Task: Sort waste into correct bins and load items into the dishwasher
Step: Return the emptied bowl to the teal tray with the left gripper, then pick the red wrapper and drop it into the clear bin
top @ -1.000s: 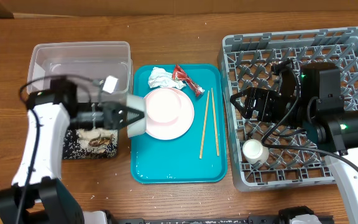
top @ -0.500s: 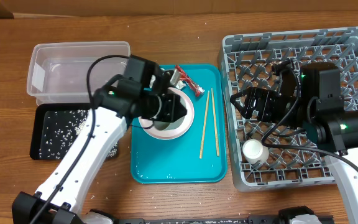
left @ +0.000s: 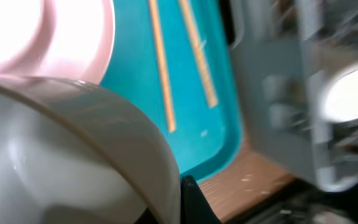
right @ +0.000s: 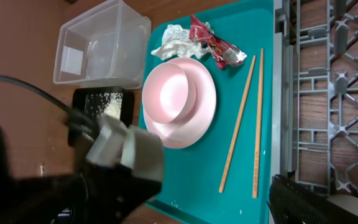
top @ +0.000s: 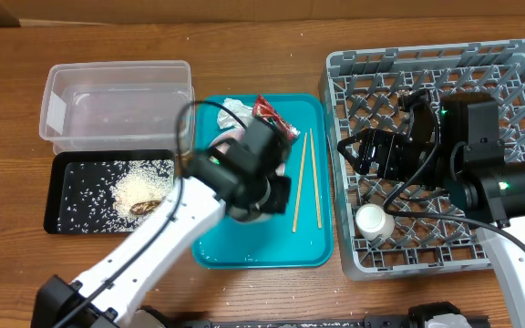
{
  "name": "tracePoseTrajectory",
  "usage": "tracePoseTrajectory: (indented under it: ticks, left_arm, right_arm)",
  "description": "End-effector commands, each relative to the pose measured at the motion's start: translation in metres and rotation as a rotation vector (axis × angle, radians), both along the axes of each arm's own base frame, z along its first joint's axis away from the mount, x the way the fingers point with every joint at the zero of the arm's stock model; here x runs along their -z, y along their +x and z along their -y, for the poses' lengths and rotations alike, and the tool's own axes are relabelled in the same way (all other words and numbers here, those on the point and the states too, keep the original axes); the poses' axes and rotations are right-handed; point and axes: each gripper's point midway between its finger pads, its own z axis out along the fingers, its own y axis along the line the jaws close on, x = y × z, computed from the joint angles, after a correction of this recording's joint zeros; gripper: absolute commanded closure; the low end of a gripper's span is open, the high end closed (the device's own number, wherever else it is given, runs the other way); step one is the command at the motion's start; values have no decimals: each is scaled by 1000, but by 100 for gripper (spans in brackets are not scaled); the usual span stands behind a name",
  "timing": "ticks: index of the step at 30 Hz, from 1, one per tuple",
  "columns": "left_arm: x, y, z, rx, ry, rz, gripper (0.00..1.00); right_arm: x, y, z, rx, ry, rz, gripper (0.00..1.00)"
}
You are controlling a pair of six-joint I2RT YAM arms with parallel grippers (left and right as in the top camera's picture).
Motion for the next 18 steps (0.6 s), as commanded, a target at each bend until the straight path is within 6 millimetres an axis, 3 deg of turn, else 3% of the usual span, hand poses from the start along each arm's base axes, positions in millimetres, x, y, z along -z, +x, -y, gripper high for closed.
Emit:
tracePoseTrajectory:
  ticks: [1, 3, 6, 9, 11, 12, 13, 18]
  left_arm:
    - [46, -14, -23, -19, 202, 11, 96]
    - [66, -21, -25, -1, 226, 0, 95]
    - [82, -18, -22, 16, 229, 5, 94]
    - [83, -6, -14, 16, 206, 42, 77]
    - [77, -2, -10, 31, 196, 59, 67]
    - [72, -1, -8, 34, 192, 59, 49]
    - [65, 0, -4, 47, 183, 56, 42]
    - [11, 20, 6, 76, 186, 129, 27]
  right_arm:
    - [-8, 2, -1, -4, 8, 21, 4]
    - [-8, 2, -1, -4, 8, 20, 4]
    - [-8, 2, -1, -3, 7, 22, 4]
    - [-8, 2, -1, -3, 7, 21, 3]
    - [-8, 2, -1, -3, 7, 22, 2]
    - [-8, 2, -1, -3, 7, 22, 2]
    - [-8, 2, -1, -4, 7, 22, 2]
    - [-8, 2, -1, -3, 7, 22, 1]
